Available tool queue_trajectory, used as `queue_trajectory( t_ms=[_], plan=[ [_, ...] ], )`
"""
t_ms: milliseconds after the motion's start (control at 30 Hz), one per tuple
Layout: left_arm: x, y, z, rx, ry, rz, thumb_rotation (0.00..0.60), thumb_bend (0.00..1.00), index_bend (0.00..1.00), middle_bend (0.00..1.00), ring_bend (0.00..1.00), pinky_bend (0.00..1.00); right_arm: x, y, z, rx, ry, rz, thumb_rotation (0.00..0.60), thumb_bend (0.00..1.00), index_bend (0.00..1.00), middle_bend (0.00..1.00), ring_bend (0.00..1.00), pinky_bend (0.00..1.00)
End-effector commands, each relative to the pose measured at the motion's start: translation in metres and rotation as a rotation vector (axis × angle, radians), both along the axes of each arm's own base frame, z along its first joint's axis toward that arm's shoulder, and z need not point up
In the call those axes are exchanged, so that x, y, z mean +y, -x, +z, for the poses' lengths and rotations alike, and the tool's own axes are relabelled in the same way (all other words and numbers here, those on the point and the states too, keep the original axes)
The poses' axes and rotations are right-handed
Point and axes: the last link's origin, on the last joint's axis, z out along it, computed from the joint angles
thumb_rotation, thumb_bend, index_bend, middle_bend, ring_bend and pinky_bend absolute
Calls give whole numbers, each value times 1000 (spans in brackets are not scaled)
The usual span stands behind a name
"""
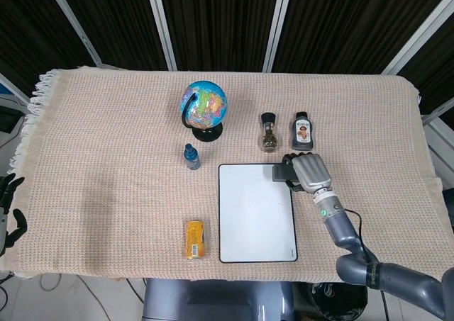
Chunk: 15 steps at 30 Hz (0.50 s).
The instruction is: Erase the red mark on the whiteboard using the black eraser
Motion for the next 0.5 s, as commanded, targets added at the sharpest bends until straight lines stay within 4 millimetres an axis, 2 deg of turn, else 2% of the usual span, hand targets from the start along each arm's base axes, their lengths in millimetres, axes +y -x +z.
queue_trajectory(
  t_ms=[33,267,500],
  plan=[
    [0,0,-1,2,2,-1,600,749,121,44,0,0,7,15,11,11,1,-15,600,410,535,524,557,446],
    [0,-1,-1,2,-1,-2,600,749,121,44,0,0,28,47,26,21,-12,-51,600,410,535,512,543,445],
    [-1,-1,-2,7,1,-4,600,749,121,44,0,0,44,74,29,24,-22,-82,600,394,533,495,518,426]
  ],
)
